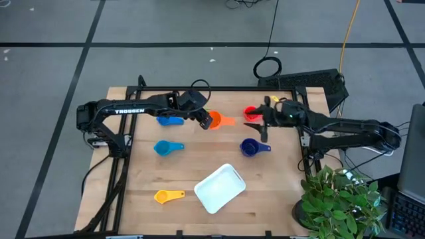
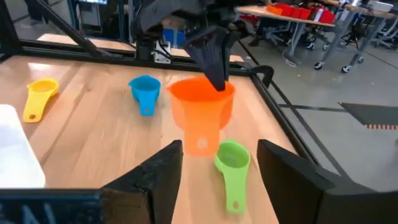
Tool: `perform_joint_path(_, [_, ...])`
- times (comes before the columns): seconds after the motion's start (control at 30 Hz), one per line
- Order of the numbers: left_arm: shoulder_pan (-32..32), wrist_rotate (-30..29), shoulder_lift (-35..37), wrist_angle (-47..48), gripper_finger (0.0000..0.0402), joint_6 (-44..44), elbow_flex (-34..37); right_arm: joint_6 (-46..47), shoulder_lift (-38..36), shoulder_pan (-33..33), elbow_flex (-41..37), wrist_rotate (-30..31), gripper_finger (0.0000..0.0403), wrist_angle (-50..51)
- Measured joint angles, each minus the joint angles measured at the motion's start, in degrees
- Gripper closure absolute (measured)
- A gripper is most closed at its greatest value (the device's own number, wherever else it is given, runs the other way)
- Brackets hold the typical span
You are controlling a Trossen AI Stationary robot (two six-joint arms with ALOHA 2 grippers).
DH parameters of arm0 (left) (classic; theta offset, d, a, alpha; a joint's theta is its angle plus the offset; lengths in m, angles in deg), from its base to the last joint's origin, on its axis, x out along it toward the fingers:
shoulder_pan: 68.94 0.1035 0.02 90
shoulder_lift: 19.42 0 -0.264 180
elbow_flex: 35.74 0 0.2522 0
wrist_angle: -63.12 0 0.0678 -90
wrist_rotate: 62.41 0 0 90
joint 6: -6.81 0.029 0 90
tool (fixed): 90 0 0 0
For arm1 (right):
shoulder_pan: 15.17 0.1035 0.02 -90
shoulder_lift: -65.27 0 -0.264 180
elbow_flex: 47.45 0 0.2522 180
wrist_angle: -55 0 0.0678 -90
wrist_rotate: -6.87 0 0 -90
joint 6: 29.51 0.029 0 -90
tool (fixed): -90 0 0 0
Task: Nest measuring cups in basket
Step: Stack the orange measuring on top of the violet measuring cup
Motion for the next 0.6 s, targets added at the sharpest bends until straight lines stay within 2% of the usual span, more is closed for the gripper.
perform_joint_path(0.13, [0.0, 0.0, -0.1, -0.1, 0.0394, 0.0, 0.0, -0.6, 5.7, 0.0, 2.7, -1.7, 0.0200, -0.8])
perform_joint_path(0.27, [0.0, -0.2, -0.1, -0.1, 0.0394, 0.1, 0.0, 0.8, 10.1, 0.6, 3.5, -4.6, 0.0199, -6.0])
perform_joint_path(0.6, [0.0, -0.5, -0.1, -0.1, 0.0394, 0.9, 0.0, 1.8, 17.5, 2.2, 3.5, -2.7, 0.0186, -10.6])
